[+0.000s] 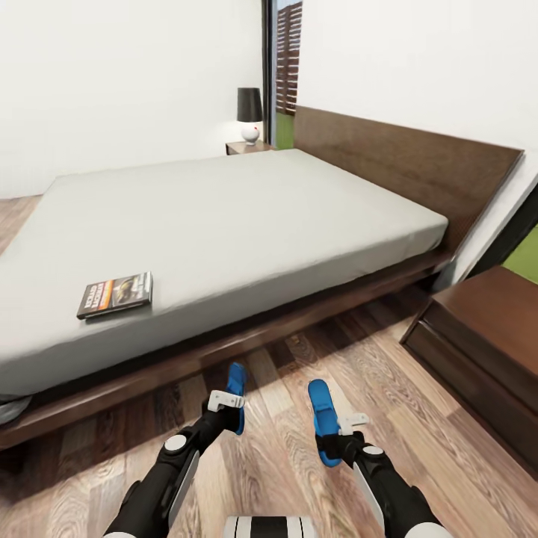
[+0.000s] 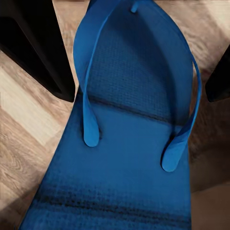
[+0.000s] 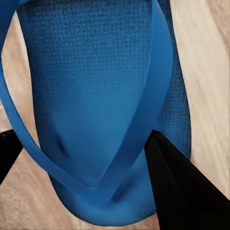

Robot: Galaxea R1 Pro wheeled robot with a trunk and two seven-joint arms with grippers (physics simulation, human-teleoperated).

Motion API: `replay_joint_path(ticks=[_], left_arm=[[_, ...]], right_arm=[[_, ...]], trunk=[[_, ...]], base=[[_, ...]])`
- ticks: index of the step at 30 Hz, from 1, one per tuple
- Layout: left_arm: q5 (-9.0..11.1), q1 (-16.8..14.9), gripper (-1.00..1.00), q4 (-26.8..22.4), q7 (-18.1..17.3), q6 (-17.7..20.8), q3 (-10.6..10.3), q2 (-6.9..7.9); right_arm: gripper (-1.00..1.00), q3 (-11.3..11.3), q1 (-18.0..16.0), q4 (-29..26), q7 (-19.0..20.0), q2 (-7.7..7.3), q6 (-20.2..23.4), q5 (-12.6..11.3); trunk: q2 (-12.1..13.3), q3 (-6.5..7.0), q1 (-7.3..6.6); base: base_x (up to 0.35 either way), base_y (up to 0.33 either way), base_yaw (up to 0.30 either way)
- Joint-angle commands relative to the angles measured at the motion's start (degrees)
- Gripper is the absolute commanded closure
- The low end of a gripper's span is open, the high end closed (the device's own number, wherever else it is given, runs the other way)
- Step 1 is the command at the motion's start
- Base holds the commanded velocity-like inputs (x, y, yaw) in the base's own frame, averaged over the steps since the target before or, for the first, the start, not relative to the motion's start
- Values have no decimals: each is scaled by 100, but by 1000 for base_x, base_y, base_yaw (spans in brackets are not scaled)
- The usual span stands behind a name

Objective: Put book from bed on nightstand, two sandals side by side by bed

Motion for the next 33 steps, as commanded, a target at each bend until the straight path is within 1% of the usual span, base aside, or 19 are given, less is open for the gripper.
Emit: replay_joint_path(ticks=[1,25,33], left_arm=[[-60,-3,100,-10,-25,20,10,-4],[-60,-1,100,-10,-25,20,20,-4],[-60,1,100,-10,-25,20,19,-4]], right_arm=[[100,-6,1,-16,16,0,40,41],[100,-6,1,-16,18,-8,40,39],[100,-6,1,-16,16,-1,40,39]], trunk=[[-2,-4,-1],[-2,-4,-1],[-2,-4,-1]], base=[[0,0,291],[0,0,289],[0,0,198]])
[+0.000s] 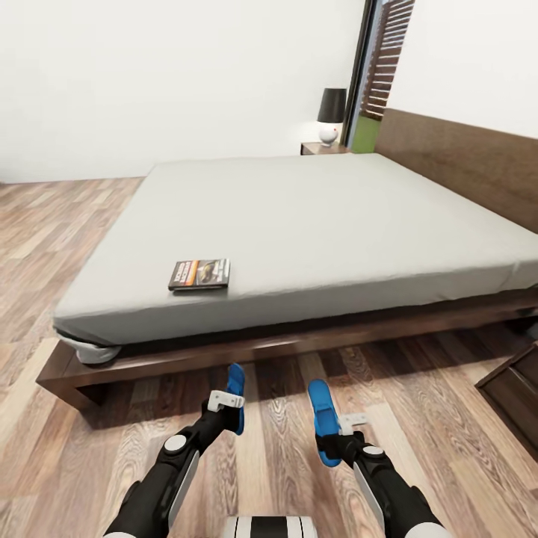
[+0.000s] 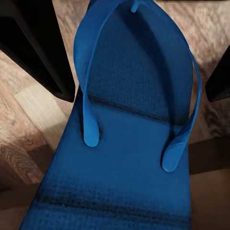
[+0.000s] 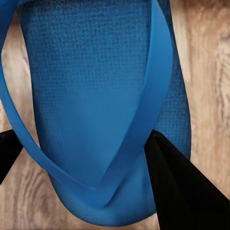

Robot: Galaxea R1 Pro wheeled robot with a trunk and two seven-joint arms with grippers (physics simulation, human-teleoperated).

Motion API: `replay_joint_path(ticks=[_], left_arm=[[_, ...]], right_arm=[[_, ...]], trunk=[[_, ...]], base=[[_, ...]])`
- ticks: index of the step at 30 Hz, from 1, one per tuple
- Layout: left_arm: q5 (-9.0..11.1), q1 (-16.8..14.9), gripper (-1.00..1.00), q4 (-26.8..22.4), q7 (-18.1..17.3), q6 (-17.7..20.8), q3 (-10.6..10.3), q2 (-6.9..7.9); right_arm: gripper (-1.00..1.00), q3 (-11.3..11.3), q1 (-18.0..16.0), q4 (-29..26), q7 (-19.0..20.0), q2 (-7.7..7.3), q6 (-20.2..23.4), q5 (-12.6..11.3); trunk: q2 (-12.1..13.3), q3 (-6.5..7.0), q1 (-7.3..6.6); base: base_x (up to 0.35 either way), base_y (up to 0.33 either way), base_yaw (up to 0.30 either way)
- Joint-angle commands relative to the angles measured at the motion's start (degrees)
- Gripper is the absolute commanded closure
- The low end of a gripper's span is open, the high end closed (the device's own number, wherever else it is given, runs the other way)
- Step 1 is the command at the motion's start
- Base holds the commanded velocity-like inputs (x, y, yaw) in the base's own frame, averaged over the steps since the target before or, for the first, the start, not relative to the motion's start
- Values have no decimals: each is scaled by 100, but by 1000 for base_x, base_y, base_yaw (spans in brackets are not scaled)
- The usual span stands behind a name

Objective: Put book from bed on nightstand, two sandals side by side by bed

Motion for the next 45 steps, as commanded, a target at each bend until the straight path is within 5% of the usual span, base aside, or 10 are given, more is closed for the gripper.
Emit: replay_joint_path(ticks=[1,23,45], left_arm=[[-60,0,100,-11,-24,20,14,-4],[-53,-3,100,77,-24,20,36,5],[-53,-1,100,77,-24,22,37,23]], right_arm=[[100,-3,1,-14,15,2,39,40],[100,-5,1,-14,16,-5,39,40],[100,-4,1,563,17,6,38,44]], trunk=[[-2,-4,-1],[-2,-4,-1],[-2,-4,-1]], base=[[0,0,151],[0,0,258],[0,0,9]])
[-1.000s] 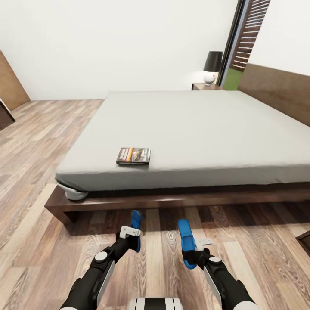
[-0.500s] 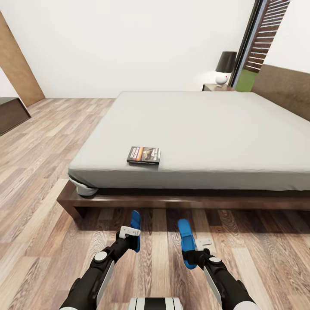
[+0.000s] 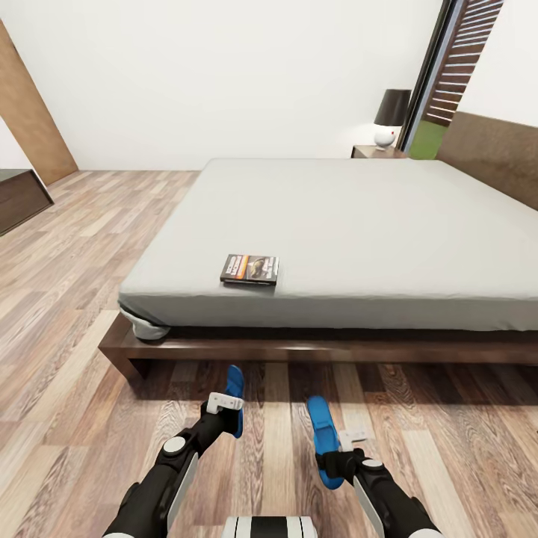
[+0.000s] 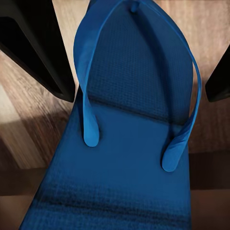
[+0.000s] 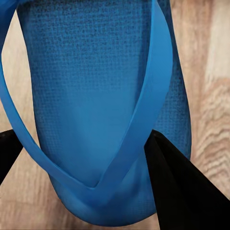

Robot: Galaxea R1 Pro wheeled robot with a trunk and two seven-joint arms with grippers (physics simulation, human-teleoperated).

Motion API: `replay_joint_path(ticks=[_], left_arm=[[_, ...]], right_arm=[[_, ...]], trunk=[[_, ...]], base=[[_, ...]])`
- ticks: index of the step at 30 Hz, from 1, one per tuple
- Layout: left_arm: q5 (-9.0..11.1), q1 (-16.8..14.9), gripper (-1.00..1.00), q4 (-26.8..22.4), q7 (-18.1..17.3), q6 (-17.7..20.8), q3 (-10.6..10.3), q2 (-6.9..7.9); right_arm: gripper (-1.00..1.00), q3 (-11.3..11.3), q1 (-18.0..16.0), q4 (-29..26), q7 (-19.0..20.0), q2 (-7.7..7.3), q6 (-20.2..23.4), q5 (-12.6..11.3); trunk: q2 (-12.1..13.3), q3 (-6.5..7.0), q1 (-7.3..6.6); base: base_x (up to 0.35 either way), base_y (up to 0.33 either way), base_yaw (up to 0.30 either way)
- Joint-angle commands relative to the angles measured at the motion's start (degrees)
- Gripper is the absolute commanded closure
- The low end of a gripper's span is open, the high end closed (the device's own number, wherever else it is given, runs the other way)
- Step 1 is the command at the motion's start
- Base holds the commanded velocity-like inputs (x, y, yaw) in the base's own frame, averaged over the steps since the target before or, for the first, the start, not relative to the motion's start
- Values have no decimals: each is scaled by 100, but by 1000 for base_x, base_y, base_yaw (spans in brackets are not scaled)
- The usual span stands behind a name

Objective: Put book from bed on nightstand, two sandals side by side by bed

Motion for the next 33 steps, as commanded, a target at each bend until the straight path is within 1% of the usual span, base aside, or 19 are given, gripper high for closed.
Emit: replay_joint_path(ticks=[1,3,7,9,10,11,12,14,16,17,19,21,23,25,28,30,33], left_arm=[[-62,1,100,-12,-25,20,15,2],[-62,1,100,-12,-25,20,16,19],[-60,1,100,-20,-30,20,15,102],[-61,0,100,-21,-28,20,17,108],[-62,2,100,-16,-25,20,21,124],[-62,2,100,-13,-25,20,21,128],[-62,2,100,-8,-25,20,21,156],[-60,2,100,47,-25,20,23,297],[-56,2,100,150,-25,20,54,398],[-58,2,100,195,-25,20,151,464],[-62,2,100,225,-25,21,381,551],[-71,2,100,290,-18,24,640,612],[-92,2,100,465,-6,21,817,643],[-105,2,100,565,8,23,900,706],[-113,2,100,621,57,88,954,796],[-118,2,100,625,149,318,963,812],[-122,2,100,521,394,800,968,820]], right_arm=[[100,-4,0,-8,13,0,38,39],[100,-4,0,-3,13,-2,39,37],[100,-4,0,64,20,-11,39,27],[100,-10,0,76,21,-13,38,22],[100,-35,14,78,20,-50,33,20],[100,-43,15,78,17,-52,32,20],[100,-50,17,79,15,-54,32,20],[100,-63,19,79,13,-81,22,20],[100,-70,24,78,12,-143,-136,20],[100,-72,25,78,12,-201,-349,20],[100,-74,26,78,15,-274,-551,20],[100,-80,26,81,13,-316,-640,20],[100,-97,27,84,-2,-338,-680,20],[100,-136,27,81,-9,-348,-696,20],[100,-174,27,78,-13,-353,-705,20],[100,-178,27,78,-14,-352,-706,20],[100,-180,27,78,-14,-353,-707,20]], trunk=[[-2,-4,-1],[-2,-4,-1],[-2,-4,-1],[-2,-4,-1],[-2,-4,-1],[-2,-4,-1],[-2,-4,-1],[-2,-4,-1],[-2,-4,-1],[-2,-4,-1],[-2,-4,-1],[-2,-4,-1],[-2,-4,-1],[-2,-4,-1],[-2,-4,-1],[-2,-4,-1],[-2,-4,-1]], base=[[0,0,0],[0,0,0],[0,0,0],[0,0,0],[0,0,0],[0,0,0],[0,0,0],[0,0,0],[0,0,0],[0,0,0],[0,0,0],[0,0,0],[0,0,0],[0,0,0],[0,0,0],[0,0,0],[0,0,0]])
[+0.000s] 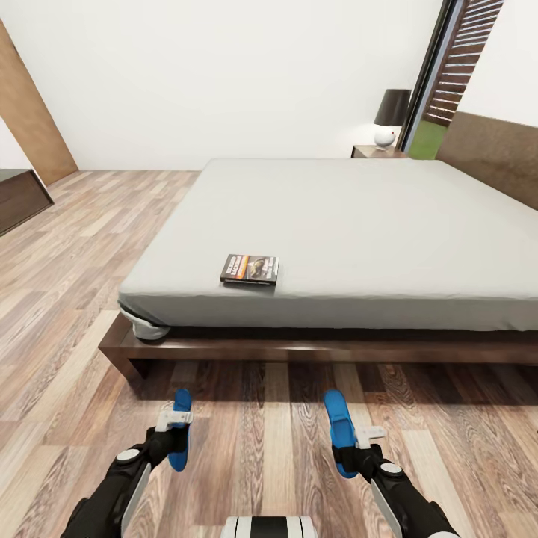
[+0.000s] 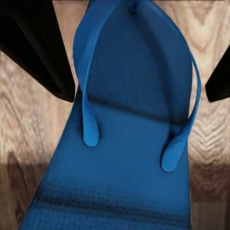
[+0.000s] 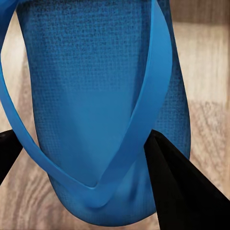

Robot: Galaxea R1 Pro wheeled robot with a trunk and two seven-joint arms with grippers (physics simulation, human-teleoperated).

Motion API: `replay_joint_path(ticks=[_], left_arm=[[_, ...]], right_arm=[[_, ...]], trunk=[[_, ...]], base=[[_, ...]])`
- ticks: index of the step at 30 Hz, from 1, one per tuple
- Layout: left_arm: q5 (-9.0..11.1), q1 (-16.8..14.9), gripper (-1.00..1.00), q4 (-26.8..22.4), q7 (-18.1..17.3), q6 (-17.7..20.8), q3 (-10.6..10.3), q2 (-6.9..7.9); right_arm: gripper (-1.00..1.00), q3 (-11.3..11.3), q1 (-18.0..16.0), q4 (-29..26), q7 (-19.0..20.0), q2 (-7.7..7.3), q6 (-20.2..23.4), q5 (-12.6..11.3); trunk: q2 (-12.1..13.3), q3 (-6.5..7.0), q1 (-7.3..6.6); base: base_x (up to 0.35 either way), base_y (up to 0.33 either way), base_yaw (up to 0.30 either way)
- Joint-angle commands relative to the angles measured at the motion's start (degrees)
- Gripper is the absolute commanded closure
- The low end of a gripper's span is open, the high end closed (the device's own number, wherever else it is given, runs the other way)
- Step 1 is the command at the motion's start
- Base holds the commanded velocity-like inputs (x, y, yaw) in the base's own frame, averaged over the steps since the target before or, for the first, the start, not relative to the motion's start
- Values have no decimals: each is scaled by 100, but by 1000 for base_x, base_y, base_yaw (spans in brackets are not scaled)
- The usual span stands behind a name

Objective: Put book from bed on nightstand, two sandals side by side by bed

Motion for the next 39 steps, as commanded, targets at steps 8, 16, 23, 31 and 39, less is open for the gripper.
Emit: replay_joint_path(ticks=[8,16,23,31,39], left_arm=[[-58,-3,100,-438,678,1185,18,-11],[-50,-3,100,-503,797,1329,18,-3],[-46,-4,100,-510,799,1329,11,-9],[-41,-2,100,-510,792,1324,17,-11],[-42,-3,100,-510,799,1324,9,-20]], right_arm=[[100,-27,0,-21,19,2,38,39],[100,-21,0,-24,24,0,30,39],[100,-28,0,-31,18,-4,29,39],[100,-20,0,-30,17,-4,29,39],[100,-20,0,-29,17,-2,29,39]], trunk=[[-2,-4,-1],[-2,-4,-1],[-2,-4,-1],[-12,-92,12],[-23,-270,33]], base=[[0,0,0],[0,0,0],[0,0,0],[0,0,0],[0,0,0]])
